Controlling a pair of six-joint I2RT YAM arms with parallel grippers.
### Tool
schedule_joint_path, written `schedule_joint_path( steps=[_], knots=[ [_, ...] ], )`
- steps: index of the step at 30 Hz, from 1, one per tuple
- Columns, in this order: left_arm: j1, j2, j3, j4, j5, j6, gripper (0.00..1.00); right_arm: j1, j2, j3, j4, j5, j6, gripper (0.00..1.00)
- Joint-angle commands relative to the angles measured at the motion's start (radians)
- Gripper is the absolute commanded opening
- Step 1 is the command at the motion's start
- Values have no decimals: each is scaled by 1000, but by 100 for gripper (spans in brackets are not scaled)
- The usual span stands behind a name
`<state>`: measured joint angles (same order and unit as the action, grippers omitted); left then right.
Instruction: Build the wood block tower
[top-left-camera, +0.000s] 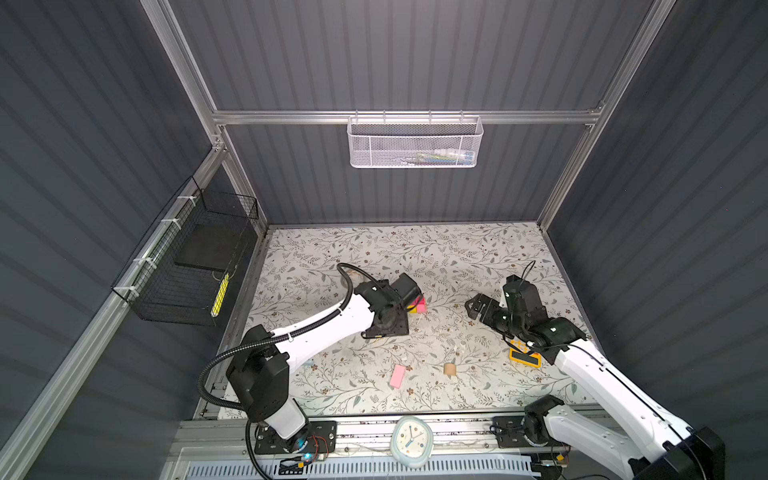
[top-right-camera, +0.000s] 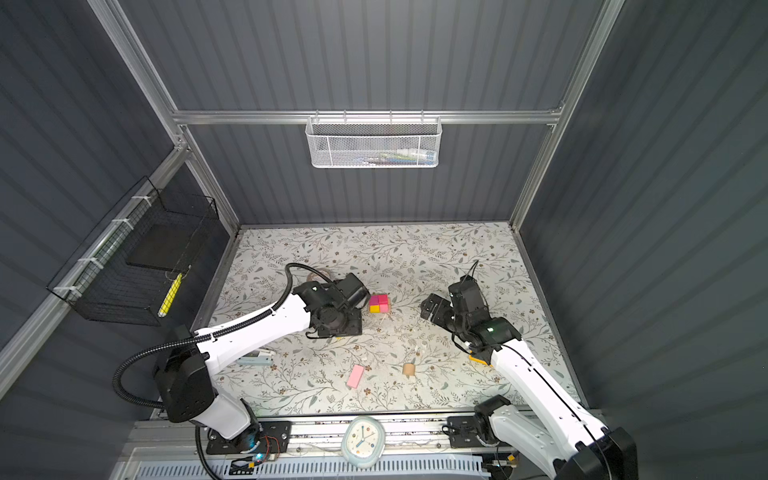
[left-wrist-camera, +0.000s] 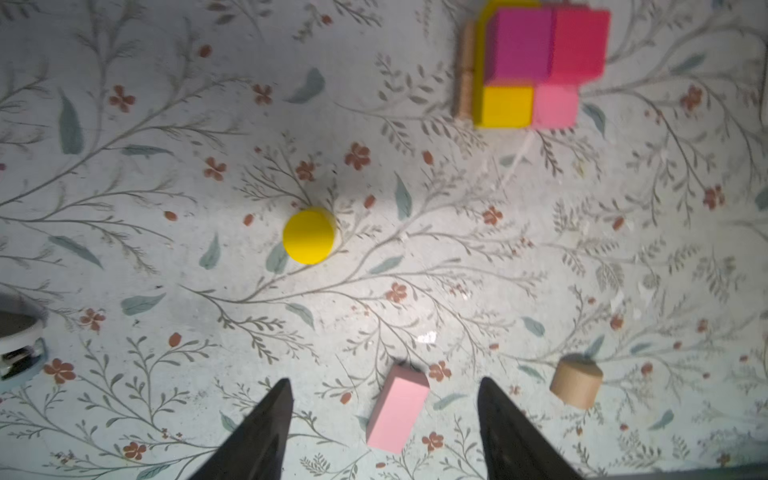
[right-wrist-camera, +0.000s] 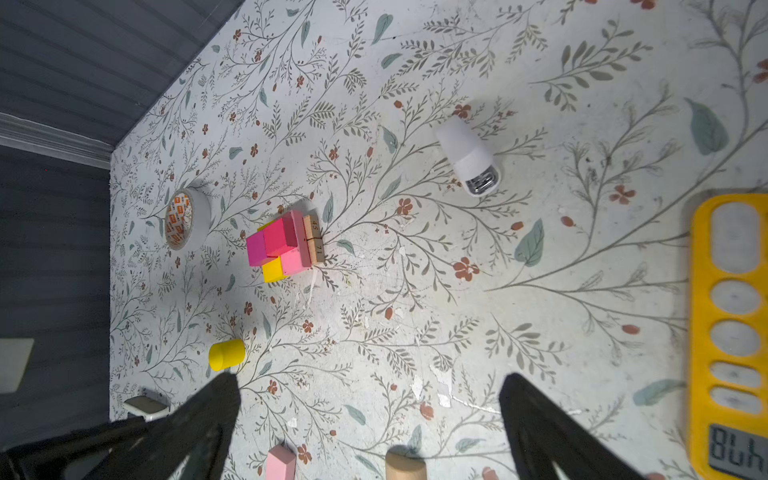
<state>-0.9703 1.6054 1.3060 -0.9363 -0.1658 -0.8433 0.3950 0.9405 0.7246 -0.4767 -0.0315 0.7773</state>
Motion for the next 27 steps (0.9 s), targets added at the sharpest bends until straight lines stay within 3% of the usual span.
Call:
schedule_joint_path(
  steps=[1, 9, 18, 27],
  knots=[
    [-79, 22, -29, -12, 45, 92, 70, -2, -36, -14, -12, -12, -13, 99],
    [-154, 87, -77, -14, 24, 152, 69, -2, -102, -37, -33, 2, -9, 99],
    [-158, 88, -200, 117, 94, 225, 70, -4, -110, -48, -38, 4, 0, 99],
    [-159, 148, -251, 186, 118, 236, 61, -3, -108, -47, -43, 7, 5, 99]
  ],
)
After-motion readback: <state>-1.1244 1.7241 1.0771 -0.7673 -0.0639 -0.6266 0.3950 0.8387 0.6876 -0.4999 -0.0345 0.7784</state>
